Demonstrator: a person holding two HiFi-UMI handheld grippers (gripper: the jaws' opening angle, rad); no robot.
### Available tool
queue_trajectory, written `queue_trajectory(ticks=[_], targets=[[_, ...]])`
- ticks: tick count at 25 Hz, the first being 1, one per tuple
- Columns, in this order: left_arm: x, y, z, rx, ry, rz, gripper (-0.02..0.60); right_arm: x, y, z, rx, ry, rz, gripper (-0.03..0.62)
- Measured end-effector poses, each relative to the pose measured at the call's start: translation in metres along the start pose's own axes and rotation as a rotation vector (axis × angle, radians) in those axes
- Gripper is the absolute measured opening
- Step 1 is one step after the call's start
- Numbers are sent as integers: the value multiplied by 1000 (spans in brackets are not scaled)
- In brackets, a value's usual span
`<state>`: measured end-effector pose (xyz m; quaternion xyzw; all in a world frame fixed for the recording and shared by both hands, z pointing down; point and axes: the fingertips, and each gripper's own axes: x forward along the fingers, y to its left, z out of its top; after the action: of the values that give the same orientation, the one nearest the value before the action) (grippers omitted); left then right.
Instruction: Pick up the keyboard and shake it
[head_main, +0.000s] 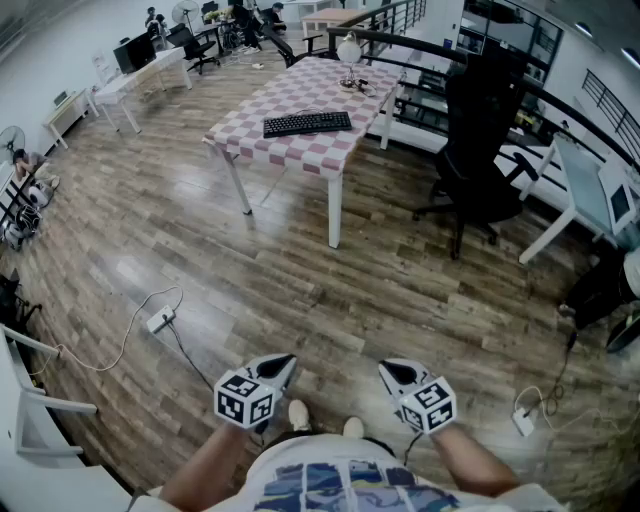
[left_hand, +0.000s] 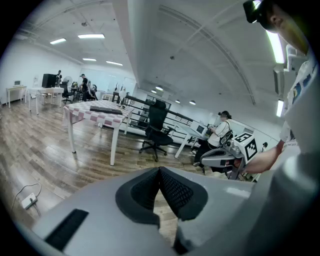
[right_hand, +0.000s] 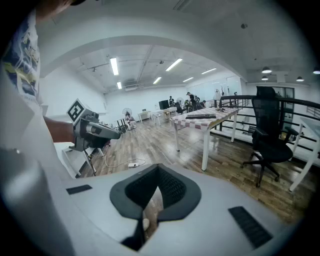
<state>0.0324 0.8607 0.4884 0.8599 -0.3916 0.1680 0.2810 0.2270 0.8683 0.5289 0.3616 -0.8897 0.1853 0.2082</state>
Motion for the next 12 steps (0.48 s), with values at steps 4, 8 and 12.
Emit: queue_trajectory(ticks=[4, 8, 12], targets=[[-8, 38, 10, 27, -13, -2, 3, 39, 12, 25, -11, 9, -7, -2], [-21, 75, 23, 35, -24, -12, 3, 74, 31, 54, -33, 34, -17, -2], [-29, 109, 27, 22, -8, -28, 3, 107, 40, 75, -54, 66, -33, -2]])
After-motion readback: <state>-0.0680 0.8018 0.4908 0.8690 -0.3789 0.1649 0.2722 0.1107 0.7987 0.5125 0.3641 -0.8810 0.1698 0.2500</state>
